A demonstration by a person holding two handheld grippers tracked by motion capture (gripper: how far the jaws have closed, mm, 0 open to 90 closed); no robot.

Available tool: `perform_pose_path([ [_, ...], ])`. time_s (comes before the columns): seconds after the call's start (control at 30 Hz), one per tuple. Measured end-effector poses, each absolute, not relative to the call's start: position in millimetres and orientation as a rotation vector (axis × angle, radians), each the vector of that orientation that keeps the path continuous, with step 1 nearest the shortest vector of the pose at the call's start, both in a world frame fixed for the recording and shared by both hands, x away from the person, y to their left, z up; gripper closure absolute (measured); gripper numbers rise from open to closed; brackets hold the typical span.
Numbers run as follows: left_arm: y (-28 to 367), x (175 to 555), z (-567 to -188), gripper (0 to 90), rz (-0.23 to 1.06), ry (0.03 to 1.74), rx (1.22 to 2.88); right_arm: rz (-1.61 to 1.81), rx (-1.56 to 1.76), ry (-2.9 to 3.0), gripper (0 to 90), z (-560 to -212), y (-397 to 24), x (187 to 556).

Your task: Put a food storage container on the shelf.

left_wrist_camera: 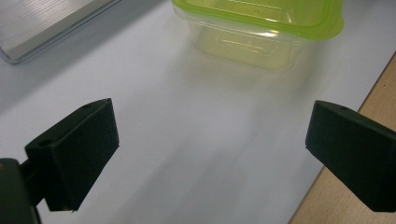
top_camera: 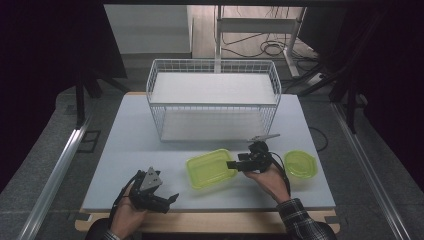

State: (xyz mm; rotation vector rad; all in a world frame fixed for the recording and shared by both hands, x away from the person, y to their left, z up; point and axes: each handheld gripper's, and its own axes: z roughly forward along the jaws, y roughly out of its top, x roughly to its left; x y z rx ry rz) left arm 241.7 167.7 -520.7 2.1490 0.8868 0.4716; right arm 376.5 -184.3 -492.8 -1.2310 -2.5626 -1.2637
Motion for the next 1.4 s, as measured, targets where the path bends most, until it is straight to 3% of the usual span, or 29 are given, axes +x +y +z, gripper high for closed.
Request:
perform_pose_path([
  [0.37, 167, 242, -521, 2.5, 0.475, 0.883, 2.157, -1.197, -1.252, -2.406, 62.9, -504, -184, 396],
  [0.63, 166, 242, -522, 2.5, 0.48, 0.879, 2.164, -1.171, -1.263, -2.211, 78.0, -508, -188, 401],
  [1.4, 169, 242, -521, 2.5, 0.483, 0.896, 2.146, -1.283, -1.277, -2.093, 80.3, -484, -194, 396],
])
